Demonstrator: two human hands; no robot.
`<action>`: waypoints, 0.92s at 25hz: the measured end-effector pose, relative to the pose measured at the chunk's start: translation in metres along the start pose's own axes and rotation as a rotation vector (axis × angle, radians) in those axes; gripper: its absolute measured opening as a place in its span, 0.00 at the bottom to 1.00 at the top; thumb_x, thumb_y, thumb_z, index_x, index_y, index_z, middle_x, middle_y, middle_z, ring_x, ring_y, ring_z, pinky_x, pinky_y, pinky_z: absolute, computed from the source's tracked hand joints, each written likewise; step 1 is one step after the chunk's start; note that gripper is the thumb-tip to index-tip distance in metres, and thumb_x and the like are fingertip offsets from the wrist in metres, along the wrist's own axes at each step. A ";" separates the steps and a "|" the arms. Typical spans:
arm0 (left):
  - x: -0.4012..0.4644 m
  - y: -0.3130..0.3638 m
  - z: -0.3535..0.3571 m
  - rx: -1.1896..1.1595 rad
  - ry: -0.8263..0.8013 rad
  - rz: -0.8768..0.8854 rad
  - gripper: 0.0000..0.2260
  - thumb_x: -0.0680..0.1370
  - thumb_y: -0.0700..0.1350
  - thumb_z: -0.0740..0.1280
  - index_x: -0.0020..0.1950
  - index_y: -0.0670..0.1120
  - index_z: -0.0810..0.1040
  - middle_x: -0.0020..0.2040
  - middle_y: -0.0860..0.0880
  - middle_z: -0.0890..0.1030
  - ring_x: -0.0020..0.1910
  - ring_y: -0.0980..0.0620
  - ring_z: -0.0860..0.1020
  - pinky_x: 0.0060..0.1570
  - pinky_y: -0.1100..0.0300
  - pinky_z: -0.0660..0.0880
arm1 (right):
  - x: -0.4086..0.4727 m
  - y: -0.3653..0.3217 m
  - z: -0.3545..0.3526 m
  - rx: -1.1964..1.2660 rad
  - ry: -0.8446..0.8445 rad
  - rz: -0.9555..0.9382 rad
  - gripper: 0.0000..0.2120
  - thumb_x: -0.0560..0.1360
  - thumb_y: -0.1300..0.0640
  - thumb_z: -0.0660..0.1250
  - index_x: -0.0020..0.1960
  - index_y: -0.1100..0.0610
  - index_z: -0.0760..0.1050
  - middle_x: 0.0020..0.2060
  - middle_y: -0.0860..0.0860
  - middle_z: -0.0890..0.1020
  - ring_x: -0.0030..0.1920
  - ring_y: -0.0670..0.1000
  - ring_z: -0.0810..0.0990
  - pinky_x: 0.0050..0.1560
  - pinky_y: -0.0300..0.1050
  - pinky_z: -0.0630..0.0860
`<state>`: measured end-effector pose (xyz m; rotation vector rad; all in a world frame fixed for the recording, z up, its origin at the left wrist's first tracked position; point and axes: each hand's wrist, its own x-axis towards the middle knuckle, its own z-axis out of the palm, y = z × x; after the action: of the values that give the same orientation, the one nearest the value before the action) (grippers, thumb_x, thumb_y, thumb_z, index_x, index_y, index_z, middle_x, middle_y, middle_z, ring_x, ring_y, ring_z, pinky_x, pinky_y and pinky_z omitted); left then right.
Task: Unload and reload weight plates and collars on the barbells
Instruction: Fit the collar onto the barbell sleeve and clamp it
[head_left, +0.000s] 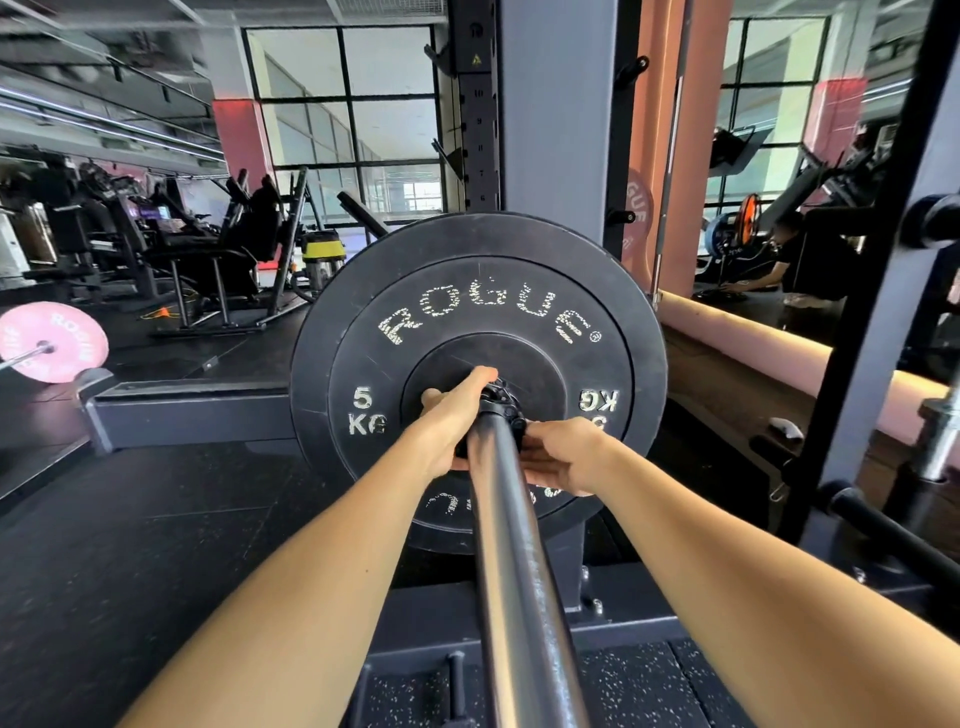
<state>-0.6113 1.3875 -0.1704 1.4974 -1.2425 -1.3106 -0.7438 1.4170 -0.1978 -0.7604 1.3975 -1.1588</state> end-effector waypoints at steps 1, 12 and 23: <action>-0.001 -0.002 0.002 -0.034 0.015 0.012 0.31 0.70 0.64 0.68 0.63 0.46 0.64 0.51 0.47 0.76 0.45 0.50 0.78 0.31 0.57 0.73 | 0.001 0.001 0.000 -0.019 0.012 -0.003 0.12 0.80 0.61 0.63 0.39 0.64 0.74 0.32 0.57 0.80 0.21 0.49 0.79 0.19 0.38 0.74; 0.006 -0.011 0.003 -0.145 0.045 0.120 0.19 0.75 0.58 0.67 0.56 0.46 0.69 0.47 0.48 0.76 0.43 0.51 0.77 0.31 0.58 0.72 | 0.010 -0.005 0.004 -0.201 0.094 -0.048 0.12 0.79 0.70 0.59 0.38 0.65 0.73 0.19 0.56 0.78 0.18 0.51 0.78 0.17 0.40 0.74; -0.007 -0.021 -0.024 0.029 -0.013 0.072 0.12 0.81 0.55 0.61 0.55 0.46 0.71 0.57 0.37 0.78 0.39 0.44 0.82 0.45 0.47 0.82 | -0.004 -0.014 -0.005 -0.556 0.078 -0.385 0.18 0.75 0.70 0.54 0.50 0.59 0.82 0.44 0.61 0.85 0.43 0.60 0.86 0.46 0.55 0.84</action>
<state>-0.5840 1.3984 -0.1851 1.4528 -1.3170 -1.2619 -0.7497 1.4179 -0.1841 -1.4387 1.7135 -1.0990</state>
